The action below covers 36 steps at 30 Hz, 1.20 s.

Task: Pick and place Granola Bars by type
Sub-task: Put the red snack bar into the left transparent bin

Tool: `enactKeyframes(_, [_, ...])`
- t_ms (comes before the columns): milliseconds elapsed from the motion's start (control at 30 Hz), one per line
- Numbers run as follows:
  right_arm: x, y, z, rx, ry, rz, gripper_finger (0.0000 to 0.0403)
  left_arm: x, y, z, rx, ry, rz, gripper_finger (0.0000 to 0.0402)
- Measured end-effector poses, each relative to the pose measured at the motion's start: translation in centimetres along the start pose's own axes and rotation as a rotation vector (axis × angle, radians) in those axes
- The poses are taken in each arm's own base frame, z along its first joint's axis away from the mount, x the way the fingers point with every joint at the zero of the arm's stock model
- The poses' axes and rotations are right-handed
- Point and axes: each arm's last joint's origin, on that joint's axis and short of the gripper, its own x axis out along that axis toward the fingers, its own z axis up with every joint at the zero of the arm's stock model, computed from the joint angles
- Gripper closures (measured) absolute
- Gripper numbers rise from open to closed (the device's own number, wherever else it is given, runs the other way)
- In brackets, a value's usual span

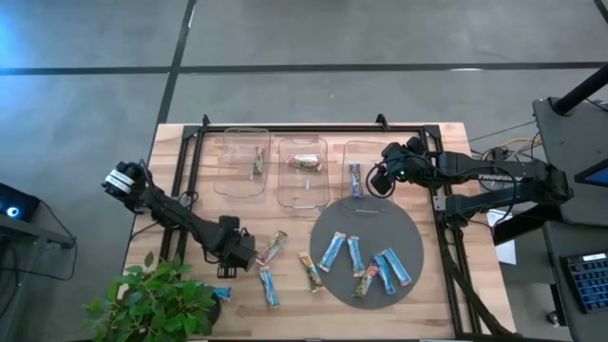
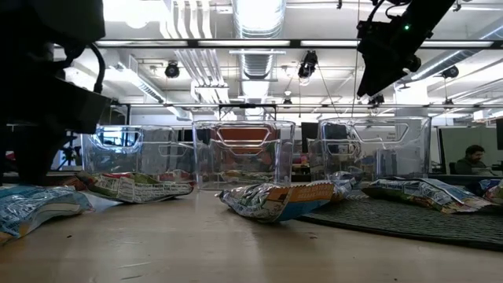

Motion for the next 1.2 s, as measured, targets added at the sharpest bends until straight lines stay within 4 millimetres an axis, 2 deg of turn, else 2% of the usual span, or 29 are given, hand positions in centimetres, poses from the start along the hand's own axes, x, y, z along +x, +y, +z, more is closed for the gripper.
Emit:
enactKeyframes(200, [0.0,0.0,0.0,0.0,0.0,0.0,0.0177,0.2,0.0,-0.1,-0.006,0.002,-0.001,0.0226])
enactKeyframes(433, [0.1,0.0,0.0,0.0,0.0,-0.001,0.0177,0.1,-0.1,0.0,-0.02,0.007,-0.035,0.0271])
enactKeyframes(567, [0.1,0.0,0.0,-0.007,-0.001,-0.001,0.0177,-0.8,-0.5,0.9,-0.047,-0.021,-0.057,0.0295])
enactKeyframes(733, [0.1,0.0,0.0,-0.01,-0.003,-0.002,0.0177,-3.7,-1.4,2.9,-0.102,-0.095,-0.118,0.0312])
enactKeyframes(933, [0.1,0.0,0.0,-0.021,-0.004,-0.001,0.0177,-8.9,-1.5,4.3,-0.192,-0.172,-0.181,0.0315])
enactKeyframes(1100, [0.1,0.0,0.0,-0.047,-0.004,0.0,0.0177,-14.4,0.3,4.8,-0.441,-0.29,-0.27,0.0315])
enactKeyframes(1200, [0.1,0.0,0.0,-0.046,-0.005,0.0,0.0177,-17.1,3.2,4.5,-0.698,-0.438,-0.221,0.0315])
